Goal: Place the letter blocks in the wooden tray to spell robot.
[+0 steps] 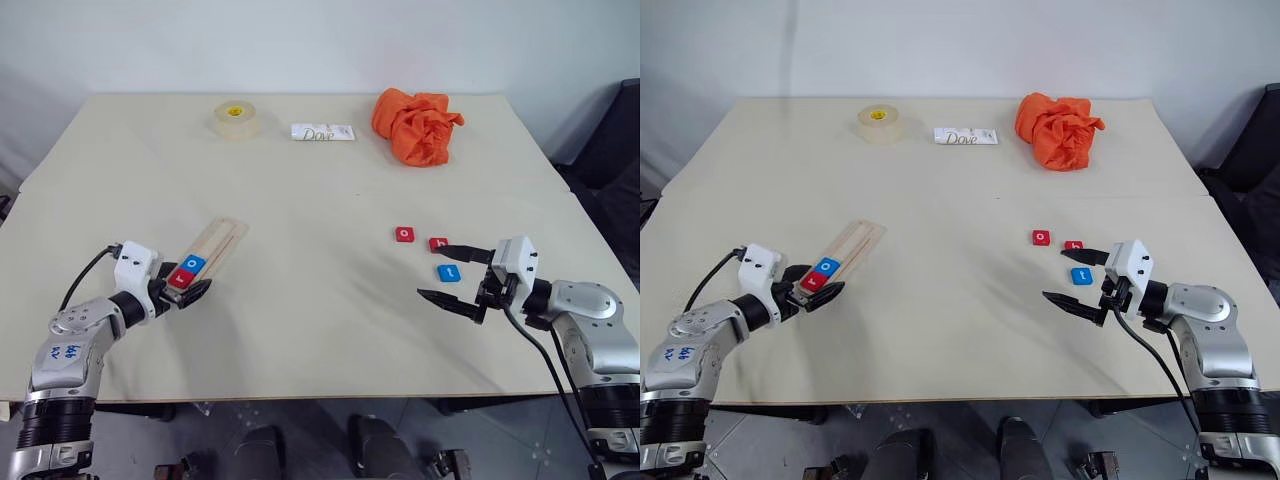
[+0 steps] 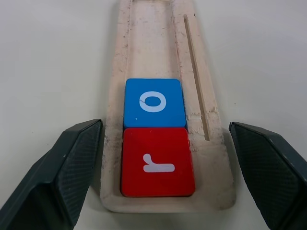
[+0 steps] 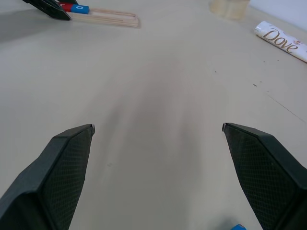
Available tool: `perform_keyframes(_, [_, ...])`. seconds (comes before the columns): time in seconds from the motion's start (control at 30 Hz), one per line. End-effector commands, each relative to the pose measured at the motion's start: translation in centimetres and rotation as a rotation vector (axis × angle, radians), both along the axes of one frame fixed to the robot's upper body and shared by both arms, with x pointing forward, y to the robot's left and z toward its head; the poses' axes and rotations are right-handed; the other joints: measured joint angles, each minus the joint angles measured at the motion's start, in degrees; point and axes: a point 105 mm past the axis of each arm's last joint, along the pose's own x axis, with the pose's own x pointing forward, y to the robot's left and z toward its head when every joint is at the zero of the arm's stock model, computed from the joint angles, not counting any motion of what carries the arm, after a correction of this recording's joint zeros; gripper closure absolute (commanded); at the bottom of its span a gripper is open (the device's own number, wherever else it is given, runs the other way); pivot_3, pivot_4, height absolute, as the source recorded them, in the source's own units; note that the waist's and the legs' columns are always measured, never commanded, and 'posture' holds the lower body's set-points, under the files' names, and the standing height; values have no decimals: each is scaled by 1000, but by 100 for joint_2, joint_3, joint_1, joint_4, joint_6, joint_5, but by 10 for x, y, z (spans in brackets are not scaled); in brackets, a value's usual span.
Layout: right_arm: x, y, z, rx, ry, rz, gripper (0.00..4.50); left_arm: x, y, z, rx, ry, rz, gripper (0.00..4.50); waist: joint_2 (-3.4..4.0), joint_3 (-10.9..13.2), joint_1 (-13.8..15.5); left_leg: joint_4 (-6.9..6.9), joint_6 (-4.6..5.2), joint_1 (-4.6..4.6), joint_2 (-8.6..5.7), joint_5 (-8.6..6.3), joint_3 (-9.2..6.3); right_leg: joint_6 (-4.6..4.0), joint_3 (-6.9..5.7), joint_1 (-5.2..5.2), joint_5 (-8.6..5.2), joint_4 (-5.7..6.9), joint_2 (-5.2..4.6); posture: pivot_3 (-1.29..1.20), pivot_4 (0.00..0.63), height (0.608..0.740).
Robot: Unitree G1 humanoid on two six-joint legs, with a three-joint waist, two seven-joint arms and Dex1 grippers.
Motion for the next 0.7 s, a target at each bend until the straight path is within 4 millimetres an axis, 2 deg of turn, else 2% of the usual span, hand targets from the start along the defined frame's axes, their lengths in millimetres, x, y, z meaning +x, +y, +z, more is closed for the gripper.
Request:
perform_keyframes(0.03, [-1, -4, 10, 3, -52, -12, 30, -3, 3, -11, 6, 73, 14, 0, 0, 0, 0, 0, 0, 2, 0, 0, 0, 0, 0, 2, 0, 1, 0, 0, 150, 740])
perform_keyframes(0.07, [0, -4, 10, 3, -52, -12, 30, -4, 2, -13, -2, 98, 11, 0, 0, 0, -1, 0, -1, 3, 0, 0, 0, 0, 0, 2, 0, 2, 0, 0, 150, 740])
perform_keyframes(0.23, [2, -4, 10, 3, -57, -19, 0, -8, 1, -22, -5, 177, 10, 1099, 4, -2, -18, -1, -1, 14, 0, 1, 3, 0, 6, 8, 0, 4, 1, 0, 150, 740])
perform_keyframes(0.37, [3, -5, 9, 1, -60, -24, 0, -7, 3, -22, -1, 166, 21, 1103, 4, -3, -12, -1, -1, 15, 0, 1, 4, 0, 7, 8, -1, 6, 1, 0, 150, 740])
perform_keyframes(0.5, [3, -5, 10, 4, -62, -28, 0, -4, 0, -13, 18, 100, 5, 1103, 4, -2, -5, 0, -1, 15, 0, 1, 4, 0, 7, 8, -1, 6, 0, 0, 150, 740])
perform_keyframes(0.57, [3, -6, 10, 2, -62, -28, 0, -1, -18, 7, 8, 11, -93, 1103, 4, -2, -4, 0, -1, 14, 0, 1, 4, -1, 7, 8, -1, 6, 0, 0, 150, 740])
perform_keyframes(0.7, [0, -10, 8, -22, -55, -14, 0, 5, -45, 32, 20, -66, -212, 1103, 1, 0, 16, 2, -1, 6, -1, 1, 3, -1, 5, 7, -1, 4, -1, 0, 150, 740])
